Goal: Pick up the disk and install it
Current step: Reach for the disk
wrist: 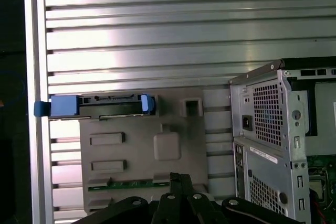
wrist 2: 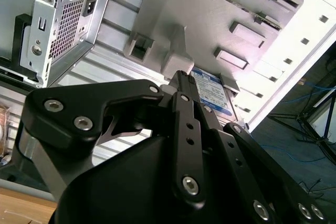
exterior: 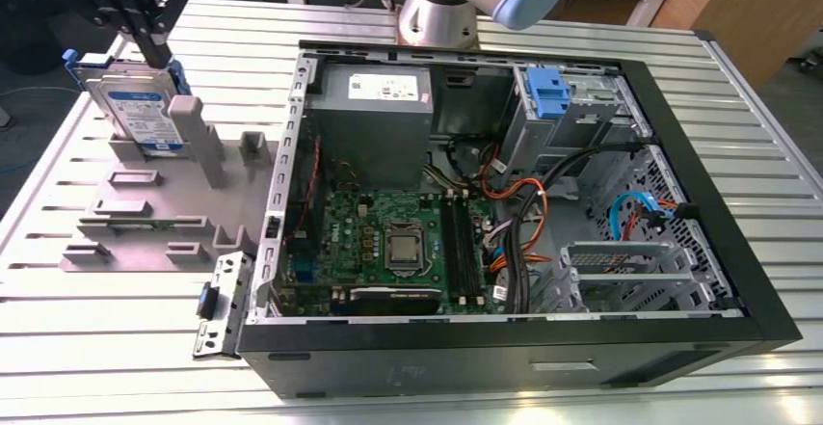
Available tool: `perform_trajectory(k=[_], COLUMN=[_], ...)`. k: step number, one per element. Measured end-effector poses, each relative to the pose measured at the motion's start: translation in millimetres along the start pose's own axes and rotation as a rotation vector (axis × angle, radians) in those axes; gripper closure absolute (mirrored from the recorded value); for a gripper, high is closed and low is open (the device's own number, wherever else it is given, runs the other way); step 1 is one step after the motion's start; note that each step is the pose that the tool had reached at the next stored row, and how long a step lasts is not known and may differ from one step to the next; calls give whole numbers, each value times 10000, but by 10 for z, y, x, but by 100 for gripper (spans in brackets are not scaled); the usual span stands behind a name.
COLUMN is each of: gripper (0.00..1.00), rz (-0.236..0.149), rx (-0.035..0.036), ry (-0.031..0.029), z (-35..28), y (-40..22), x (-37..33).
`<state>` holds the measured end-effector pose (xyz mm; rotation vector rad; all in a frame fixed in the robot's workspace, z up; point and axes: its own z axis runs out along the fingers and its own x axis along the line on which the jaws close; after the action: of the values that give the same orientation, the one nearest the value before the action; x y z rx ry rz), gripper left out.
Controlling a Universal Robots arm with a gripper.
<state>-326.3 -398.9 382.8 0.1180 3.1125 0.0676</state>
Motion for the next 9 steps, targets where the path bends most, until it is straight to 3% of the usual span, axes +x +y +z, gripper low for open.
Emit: perform_trajectory(k=[9], gripper=[89], rz=[0], rx=[0], ry=[0], z=[0], y=[-3], x=[44])
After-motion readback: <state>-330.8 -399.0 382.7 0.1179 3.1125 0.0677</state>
